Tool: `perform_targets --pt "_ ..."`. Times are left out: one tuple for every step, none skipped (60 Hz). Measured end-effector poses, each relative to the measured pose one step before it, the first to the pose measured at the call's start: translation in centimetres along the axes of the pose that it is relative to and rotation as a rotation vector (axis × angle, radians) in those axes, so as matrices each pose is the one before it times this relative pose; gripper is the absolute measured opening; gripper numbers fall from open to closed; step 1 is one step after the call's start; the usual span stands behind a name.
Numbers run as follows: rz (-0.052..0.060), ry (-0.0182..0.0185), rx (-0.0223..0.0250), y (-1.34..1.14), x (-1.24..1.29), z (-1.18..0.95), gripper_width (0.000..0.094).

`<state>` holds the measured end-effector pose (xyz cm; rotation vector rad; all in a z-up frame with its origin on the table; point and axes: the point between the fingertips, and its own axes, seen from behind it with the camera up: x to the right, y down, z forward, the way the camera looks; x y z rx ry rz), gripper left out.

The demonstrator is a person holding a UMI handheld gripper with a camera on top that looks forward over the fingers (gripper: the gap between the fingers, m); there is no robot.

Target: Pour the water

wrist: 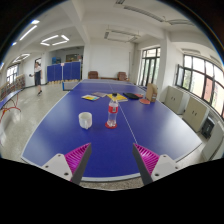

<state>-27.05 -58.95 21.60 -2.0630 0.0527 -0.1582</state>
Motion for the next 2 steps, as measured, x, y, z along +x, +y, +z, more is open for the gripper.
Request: perform_targets --pt "0.0033 -0.00131 0.00245 -0.092 0.006 -0.084 0.0855" --pt "0.0024 -0.00004 0.00218 -0.064 0.035 -0.09 0.0853"
